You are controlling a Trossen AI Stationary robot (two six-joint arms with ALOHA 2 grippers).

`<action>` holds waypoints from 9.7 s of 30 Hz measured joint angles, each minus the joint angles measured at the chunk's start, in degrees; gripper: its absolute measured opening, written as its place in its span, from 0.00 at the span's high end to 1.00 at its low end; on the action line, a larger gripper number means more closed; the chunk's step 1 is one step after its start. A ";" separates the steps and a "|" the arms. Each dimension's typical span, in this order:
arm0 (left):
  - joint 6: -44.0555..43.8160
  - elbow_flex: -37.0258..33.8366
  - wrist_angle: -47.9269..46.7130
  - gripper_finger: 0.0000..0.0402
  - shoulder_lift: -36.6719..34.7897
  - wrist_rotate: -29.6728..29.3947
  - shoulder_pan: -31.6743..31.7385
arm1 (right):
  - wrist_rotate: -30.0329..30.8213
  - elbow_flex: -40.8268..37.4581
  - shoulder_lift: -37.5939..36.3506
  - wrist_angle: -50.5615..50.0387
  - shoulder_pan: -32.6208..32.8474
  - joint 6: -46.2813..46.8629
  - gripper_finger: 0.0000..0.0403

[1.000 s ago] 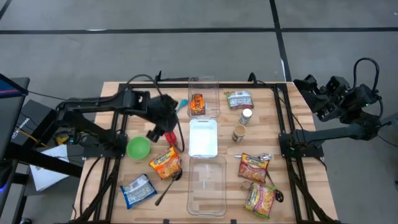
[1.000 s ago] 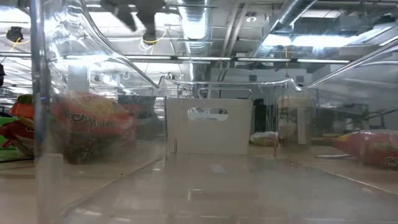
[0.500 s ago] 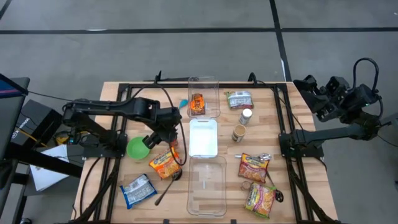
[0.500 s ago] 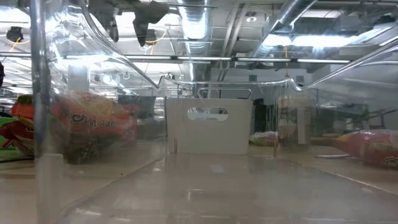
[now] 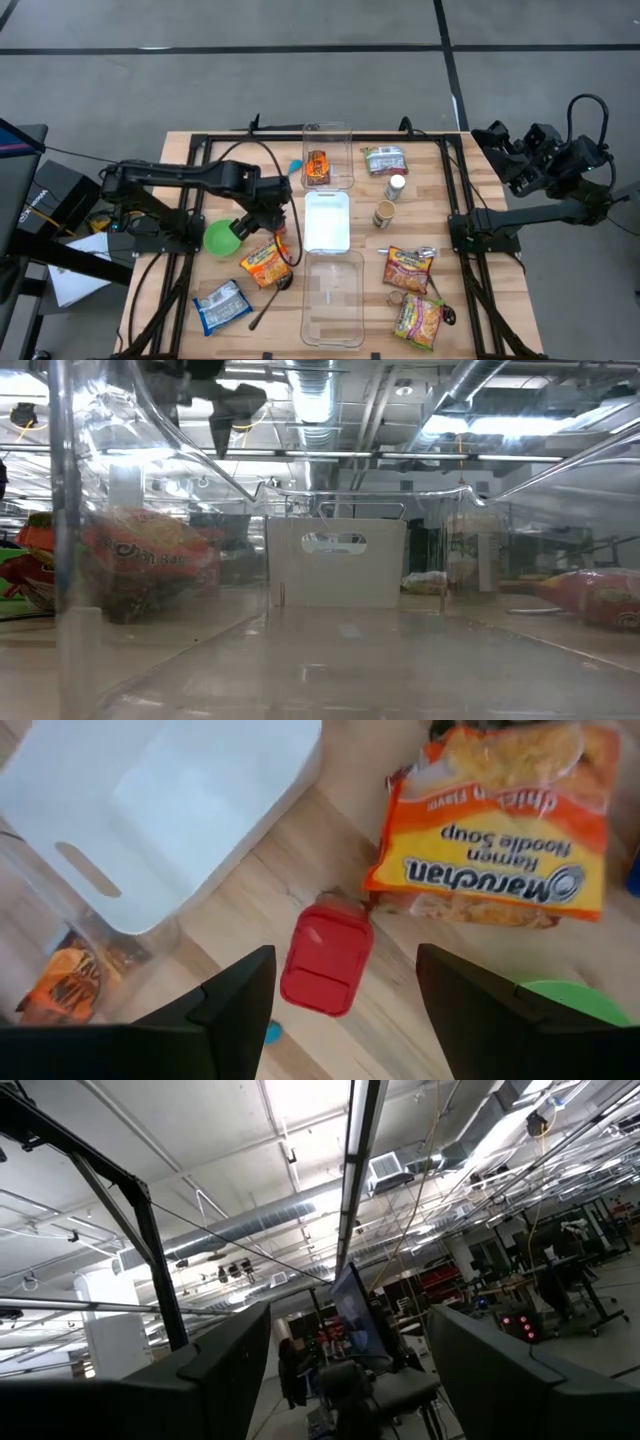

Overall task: Pick & Place Food Item
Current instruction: Put the red seasoning can into the top transparent bin

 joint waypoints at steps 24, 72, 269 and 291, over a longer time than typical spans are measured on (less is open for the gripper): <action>9.19 -14.09 14.58 0.41 -0.02 0.24 7.31 | -0.01 0.00 0.00 0.02 0.00 0.00 0.35; 12.66 -22.36 22.04 0.23 -0.02 2.16 8.09 | 0.01 0.00 0.02 0.00 -0.02 1.07 0.35; -13.12 38.70 28.77 0.47 36.46 -6.80 27.55 | 1.32 -0.02 -0.04 -1.25 -0.09 1.46 0.35; -16.90 57.75 10.44 0.48 47.62 -2.29 31.07 | 1.73 0.00 -0.02 0.30 -0.13 2.55 0.35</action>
